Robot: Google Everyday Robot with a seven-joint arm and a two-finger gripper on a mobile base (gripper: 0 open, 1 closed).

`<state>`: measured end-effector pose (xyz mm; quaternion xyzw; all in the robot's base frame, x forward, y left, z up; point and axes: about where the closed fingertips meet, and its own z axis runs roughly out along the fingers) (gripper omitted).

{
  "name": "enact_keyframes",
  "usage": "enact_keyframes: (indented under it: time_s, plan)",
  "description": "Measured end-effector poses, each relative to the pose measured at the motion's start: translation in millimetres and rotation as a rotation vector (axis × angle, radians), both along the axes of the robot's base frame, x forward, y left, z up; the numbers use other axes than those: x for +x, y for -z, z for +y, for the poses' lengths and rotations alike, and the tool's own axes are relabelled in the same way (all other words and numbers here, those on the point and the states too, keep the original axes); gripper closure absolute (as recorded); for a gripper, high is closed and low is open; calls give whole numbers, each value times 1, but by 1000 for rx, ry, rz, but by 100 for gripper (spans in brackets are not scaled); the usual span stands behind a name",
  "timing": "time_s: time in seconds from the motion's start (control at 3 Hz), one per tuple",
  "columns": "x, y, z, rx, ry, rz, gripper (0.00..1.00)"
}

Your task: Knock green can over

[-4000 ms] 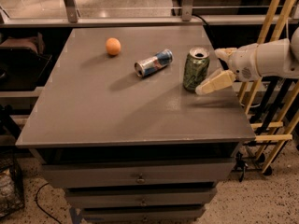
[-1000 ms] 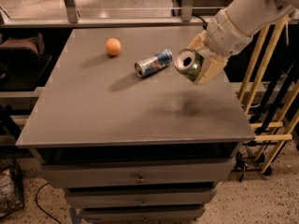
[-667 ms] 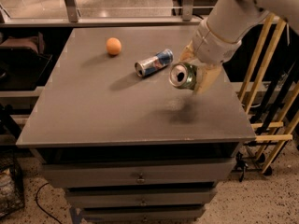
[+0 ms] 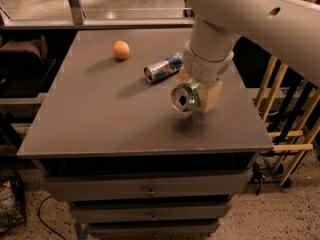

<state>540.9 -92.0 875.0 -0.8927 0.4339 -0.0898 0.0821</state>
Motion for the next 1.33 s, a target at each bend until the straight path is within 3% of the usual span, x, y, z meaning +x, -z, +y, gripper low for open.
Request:
enact_keyframes:
  time_s: [1.0,1.33]
  plan:
    - [11,31,22,3,-7,91,100]
    - [11,32,23,4,-9,88,82]
